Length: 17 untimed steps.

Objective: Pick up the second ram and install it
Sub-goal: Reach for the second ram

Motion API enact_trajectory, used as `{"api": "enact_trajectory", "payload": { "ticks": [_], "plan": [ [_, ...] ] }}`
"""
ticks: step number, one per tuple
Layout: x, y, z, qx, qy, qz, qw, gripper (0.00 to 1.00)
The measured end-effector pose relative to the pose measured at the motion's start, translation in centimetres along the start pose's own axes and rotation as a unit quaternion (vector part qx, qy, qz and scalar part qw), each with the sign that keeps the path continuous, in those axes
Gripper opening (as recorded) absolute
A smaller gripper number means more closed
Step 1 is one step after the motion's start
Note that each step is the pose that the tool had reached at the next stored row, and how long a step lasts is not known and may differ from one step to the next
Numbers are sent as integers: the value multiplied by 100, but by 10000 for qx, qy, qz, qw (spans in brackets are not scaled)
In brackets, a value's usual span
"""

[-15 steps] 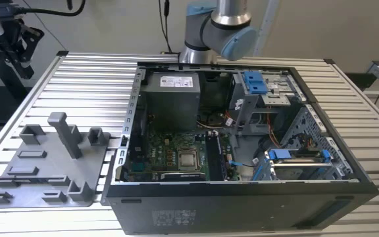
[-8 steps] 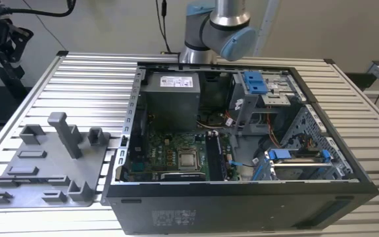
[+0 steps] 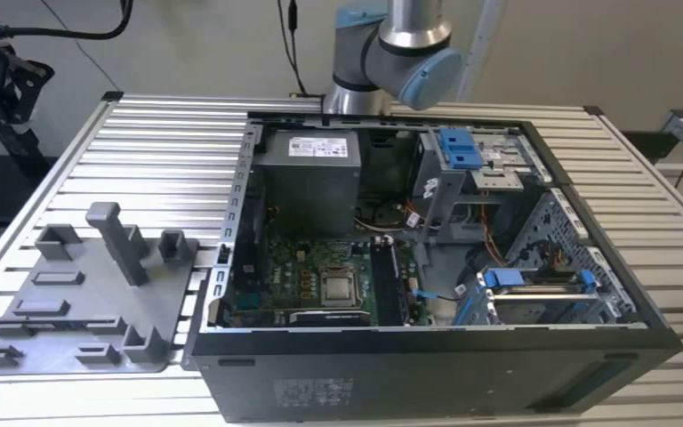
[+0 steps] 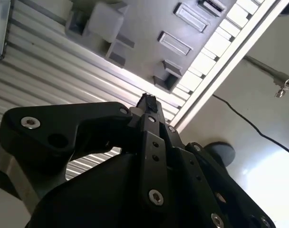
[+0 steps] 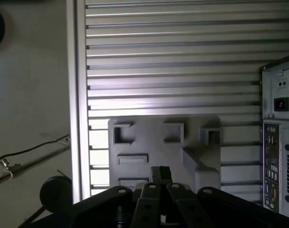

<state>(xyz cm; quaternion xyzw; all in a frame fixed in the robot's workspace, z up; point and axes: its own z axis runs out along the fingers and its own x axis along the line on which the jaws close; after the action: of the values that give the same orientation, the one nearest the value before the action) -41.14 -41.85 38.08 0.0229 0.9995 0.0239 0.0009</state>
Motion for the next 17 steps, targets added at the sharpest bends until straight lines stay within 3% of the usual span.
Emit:
{"api": "enact_trajectory", "payload": {
  "ticks": [17],
  "plan": [
    [-26, -570, 58, 0, 0, 0, 10000, 11]
  ]
}}
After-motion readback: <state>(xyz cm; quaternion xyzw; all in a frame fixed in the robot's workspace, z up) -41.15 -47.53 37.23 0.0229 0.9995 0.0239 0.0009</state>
